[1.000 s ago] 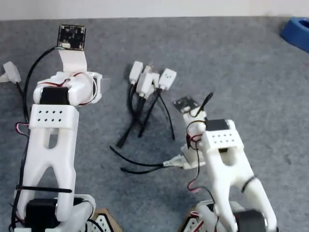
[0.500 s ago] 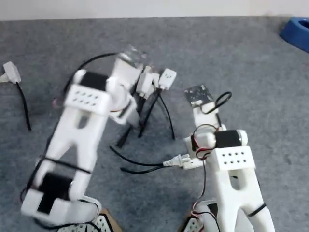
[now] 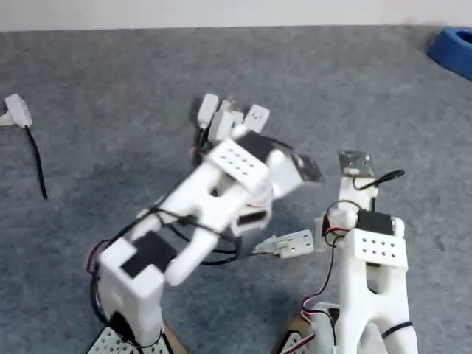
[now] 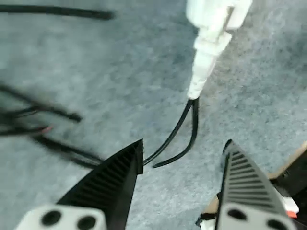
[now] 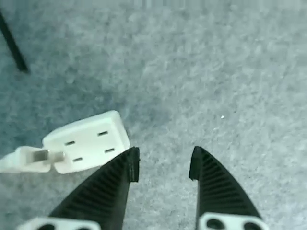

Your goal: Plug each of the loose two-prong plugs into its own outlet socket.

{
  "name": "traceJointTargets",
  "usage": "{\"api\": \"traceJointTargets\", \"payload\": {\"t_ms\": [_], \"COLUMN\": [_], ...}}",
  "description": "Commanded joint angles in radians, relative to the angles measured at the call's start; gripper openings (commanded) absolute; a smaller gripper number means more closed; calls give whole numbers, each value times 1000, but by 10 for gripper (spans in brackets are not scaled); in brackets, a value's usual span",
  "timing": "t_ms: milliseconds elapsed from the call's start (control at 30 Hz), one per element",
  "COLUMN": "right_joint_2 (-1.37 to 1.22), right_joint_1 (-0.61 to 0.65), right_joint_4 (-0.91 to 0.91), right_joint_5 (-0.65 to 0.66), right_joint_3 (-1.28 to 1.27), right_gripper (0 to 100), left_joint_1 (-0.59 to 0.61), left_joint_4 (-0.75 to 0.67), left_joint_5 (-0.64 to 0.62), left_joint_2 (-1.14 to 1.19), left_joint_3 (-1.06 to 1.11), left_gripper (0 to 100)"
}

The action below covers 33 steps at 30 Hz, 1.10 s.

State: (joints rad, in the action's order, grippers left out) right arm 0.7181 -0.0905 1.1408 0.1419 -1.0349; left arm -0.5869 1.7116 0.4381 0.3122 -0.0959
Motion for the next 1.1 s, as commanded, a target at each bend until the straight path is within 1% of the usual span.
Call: {"api": "traceJointTargets", "payload": {"t_ms": [0,67,167,267,467,533,633,667,900,1067], "right_joint_2": [25,25,25,25,25,25,25,25,25,25], "right_joint_1": [-82,-133,-185,-189,-189,-189,-189,-188,-188,-193], "right_joint_4": [-27,-67,-87,-84,-88,-88,-88,-88,-88,-88], "right_joint_5": [-8,-8,-5,25,35,35,35,35,35,35], "right_joint_3": [10,5,2,2,-18,-18,-18,-18,-18,-16], "right_gripper": [177,177,177,177,177,177,177,177,177,177], "left_joint_1": [-53,-76,-94,-94,-99,-99,-99,-99,-102,-143], "left_joint_4": [-31,-66,-107,-149,-189,-193,-190,-190,-186,-186], "left_joint_5": [-17,-61,-75,-75,-72,-71,-69,-69,-69,-71], "left_joint_2": [82,101,113,110,102,105,105,105,105,105], "left_joint_3": [-36,-33,-30,-38,-39,-38,-38,-38,-27,-28], "left_gripper": [274,274,274,274,261,211,85,57,93,143]}}
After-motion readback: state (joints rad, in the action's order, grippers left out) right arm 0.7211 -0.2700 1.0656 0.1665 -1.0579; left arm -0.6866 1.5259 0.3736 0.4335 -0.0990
